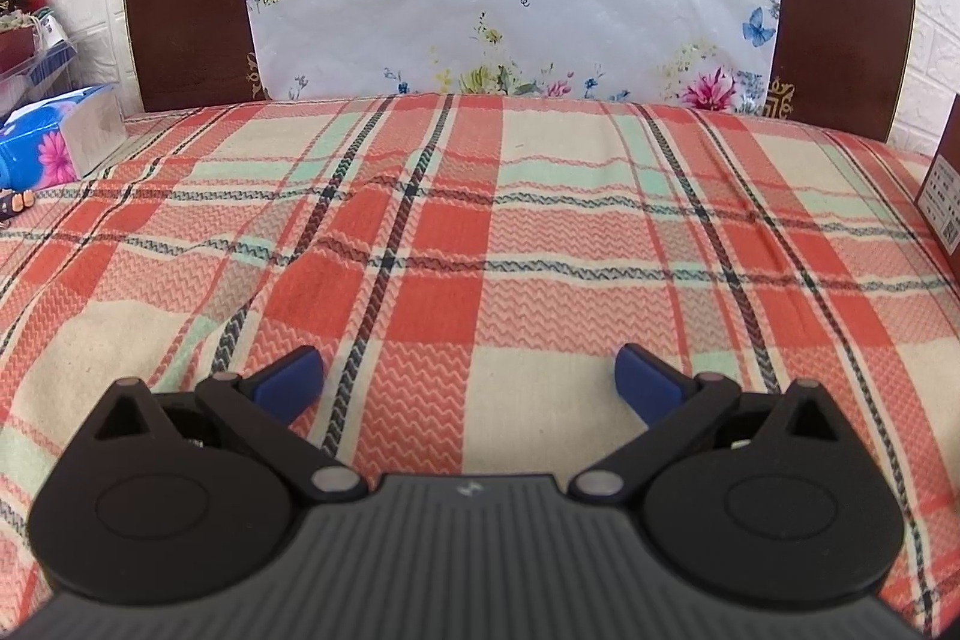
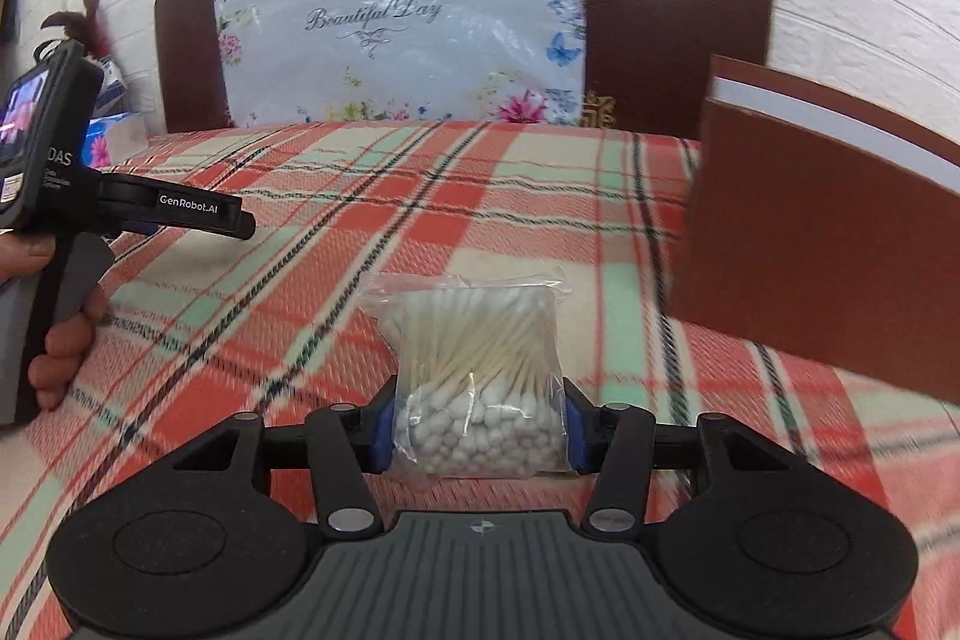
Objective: Organize objects
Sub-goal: 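Carry the cotton swab bag with the right gripper into the brown box, release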
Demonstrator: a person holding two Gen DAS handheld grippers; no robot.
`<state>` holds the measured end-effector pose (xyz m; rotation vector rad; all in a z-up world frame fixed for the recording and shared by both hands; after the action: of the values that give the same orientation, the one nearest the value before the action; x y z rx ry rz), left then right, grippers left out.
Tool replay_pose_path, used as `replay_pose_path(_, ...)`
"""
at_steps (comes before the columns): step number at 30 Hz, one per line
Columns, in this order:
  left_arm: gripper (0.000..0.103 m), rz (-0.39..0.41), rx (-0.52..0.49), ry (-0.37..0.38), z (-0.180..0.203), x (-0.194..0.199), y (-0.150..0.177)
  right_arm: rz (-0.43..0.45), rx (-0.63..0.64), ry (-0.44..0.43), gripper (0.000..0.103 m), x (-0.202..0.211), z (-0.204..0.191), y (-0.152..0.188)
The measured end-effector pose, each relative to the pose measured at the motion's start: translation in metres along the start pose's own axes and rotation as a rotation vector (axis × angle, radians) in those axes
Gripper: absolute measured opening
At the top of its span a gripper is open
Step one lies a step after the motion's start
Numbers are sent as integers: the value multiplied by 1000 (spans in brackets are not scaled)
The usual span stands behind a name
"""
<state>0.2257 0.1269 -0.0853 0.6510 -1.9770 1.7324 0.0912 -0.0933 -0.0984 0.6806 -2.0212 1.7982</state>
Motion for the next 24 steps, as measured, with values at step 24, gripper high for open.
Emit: replay_pose_path(24, 103, -19, -17, -80, -2, 22, 16, 10, -52, -26, 89, 17, 15, 14)
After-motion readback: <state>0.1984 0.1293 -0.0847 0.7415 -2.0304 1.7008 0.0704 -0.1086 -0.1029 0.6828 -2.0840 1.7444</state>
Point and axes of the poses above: each gripper's, at about its wrist camera, not at the fingertips, and x roughly against the way its jaws point, z to its right, y to its underside, the point moved 10 cm from there along -x, roughly the way its jaws point, and after that the axes turned 8 degrees about -x, right-handed, at the moved point
